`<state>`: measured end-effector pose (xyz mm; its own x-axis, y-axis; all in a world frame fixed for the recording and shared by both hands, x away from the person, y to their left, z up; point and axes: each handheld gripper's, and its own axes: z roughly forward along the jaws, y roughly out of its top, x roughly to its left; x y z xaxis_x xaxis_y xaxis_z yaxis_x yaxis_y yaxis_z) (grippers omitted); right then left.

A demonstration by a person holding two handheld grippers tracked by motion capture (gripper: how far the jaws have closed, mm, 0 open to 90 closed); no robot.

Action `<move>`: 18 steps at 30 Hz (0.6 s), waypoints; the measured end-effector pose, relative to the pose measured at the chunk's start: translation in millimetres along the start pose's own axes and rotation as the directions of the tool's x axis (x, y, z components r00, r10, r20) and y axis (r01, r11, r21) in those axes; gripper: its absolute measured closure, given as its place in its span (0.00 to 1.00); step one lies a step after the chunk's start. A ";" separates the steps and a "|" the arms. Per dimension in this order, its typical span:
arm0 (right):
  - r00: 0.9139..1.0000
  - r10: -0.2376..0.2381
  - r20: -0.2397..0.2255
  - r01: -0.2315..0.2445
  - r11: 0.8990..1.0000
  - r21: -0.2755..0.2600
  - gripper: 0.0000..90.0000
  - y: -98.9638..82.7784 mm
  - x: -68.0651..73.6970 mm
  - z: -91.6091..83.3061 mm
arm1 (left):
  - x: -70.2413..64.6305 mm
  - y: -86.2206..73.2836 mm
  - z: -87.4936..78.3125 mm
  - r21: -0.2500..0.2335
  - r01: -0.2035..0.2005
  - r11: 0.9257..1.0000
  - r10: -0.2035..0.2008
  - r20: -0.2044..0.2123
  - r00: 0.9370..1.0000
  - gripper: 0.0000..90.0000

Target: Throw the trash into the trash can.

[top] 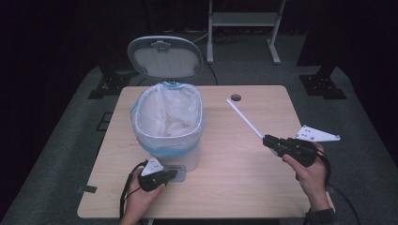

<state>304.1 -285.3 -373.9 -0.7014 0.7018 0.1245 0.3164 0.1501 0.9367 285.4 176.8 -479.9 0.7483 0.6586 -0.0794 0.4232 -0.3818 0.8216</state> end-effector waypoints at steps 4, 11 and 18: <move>1.000 -0.008 -0.010 0.008 1.000 -0.015 0.88 7.7 1.1 -1.7 | 0.1 0.0 0.0 -0.001 0.003 1.000 -0.003 0.001 1.000 1.00; 1.000 -0.013 -0.018 0.013 0.999 -0.044 0.88 19.1 1.4 -7.2 | 0.1 0.0 -0.1 0.001 0.000 1.000 0.000 0.000 1.000 1.00; 0.999 -0.015 -0.041 0.013 0.998 -0.065 0.88 30.0 0.2 -13.1 | 0.3 0.1 -0.3 0.003 0.003 1.000 -0.003 0.000 1.000 1.00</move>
<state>305.1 -289.8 -341.4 -0.7321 0.6699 0.1236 0.2652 0.1132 0.9575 285.5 177.1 -479.7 0.7467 0.6601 -0.0817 0.4272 -0.3818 0.8196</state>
